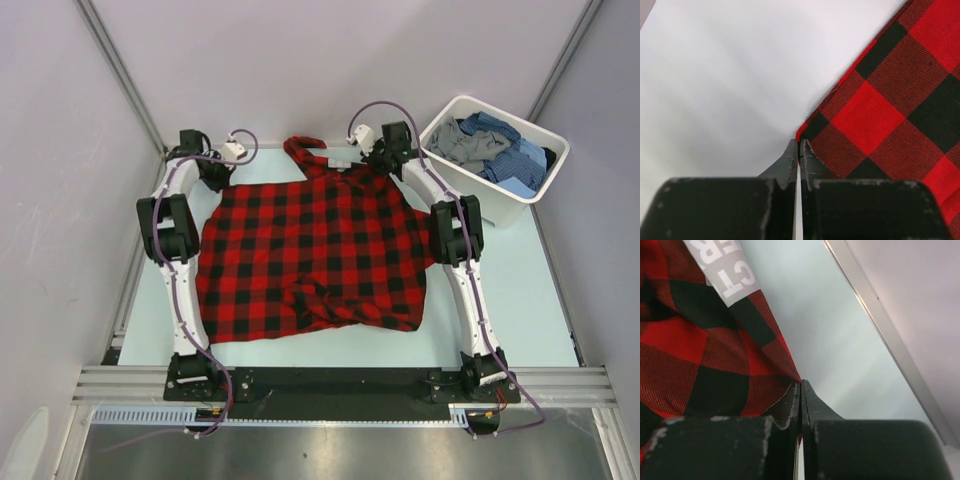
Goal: Fold and stack the long sleeve shirts
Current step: Flatten the shirt out
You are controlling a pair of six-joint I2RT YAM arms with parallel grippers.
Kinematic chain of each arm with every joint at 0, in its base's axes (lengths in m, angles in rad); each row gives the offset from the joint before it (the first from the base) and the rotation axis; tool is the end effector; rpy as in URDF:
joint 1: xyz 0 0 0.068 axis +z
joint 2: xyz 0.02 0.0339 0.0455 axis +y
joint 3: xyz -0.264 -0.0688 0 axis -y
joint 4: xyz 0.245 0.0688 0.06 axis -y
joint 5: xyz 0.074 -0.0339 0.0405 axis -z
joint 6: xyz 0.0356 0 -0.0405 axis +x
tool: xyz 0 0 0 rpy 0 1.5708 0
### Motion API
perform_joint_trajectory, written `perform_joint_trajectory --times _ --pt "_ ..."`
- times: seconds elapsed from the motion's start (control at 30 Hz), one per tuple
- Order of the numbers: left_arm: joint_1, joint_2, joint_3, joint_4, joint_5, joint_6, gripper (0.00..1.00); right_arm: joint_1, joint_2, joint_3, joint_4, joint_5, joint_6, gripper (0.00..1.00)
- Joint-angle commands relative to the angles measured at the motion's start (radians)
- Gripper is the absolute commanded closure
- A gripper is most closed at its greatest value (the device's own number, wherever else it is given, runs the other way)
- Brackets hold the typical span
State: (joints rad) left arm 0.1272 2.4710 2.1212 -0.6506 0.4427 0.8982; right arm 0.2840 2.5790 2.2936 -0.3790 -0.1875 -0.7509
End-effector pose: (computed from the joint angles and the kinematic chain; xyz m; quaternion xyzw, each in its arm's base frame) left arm 0.5325 0.0527 0.1606 0.4093 0.8443 -0.0489 0.3425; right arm 0.5560 0.1692 0.1757 -0.4784 0.7576 -0.0190 0.4436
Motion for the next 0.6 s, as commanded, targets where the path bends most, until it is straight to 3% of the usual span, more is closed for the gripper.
perform_joint_trajectory --times 0.0,0.47,0.57 --pt "0.043 -0.086 0.052 0.040 0.082 -0.051 1.00 -0.025 -0.057 0.024 0.048 -0.001 0.065 1.00" --pt "0.054 -0.122 0.013 0.063 0.120 -0.039 1.00 -0.060 -0.046 0.069 -0.003 -0.122 0.295 1.00" --pt "0.048 -0.113 0.013 0.065 0.108 -0.041 1.00 -0.045 -0.030 0.098 -0.044 -0.086 0.289 0.69"
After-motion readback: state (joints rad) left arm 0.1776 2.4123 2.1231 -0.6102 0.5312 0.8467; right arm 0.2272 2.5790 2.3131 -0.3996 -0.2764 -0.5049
